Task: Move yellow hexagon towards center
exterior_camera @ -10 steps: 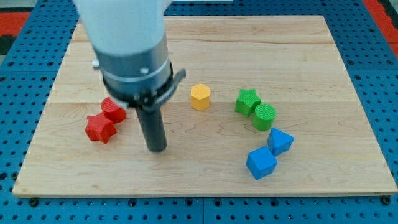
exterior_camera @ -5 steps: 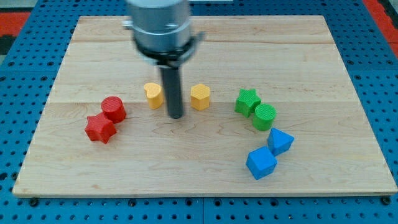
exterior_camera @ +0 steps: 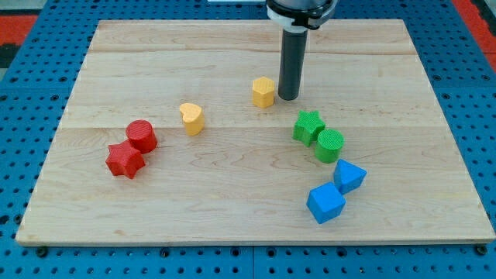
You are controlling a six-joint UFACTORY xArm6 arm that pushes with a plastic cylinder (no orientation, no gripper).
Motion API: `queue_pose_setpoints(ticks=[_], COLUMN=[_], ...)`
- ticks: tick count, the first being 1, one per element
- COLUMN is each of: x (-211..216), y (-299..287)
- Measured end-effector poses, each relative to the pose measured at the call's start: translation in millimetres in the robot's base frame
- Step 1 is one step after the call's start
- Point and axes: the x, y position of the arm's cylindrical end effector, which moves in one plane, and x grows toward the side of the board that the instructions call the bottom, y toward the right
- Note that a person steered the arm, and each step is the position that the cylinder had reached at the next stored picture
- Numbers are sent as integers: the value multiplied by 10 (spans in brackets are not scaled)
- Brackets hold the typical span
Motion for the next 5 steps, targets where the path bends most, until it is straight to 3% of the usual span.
queue_pose_setpoints(ticks=[3, 5], x=[-744, -578], y=[589, -90])
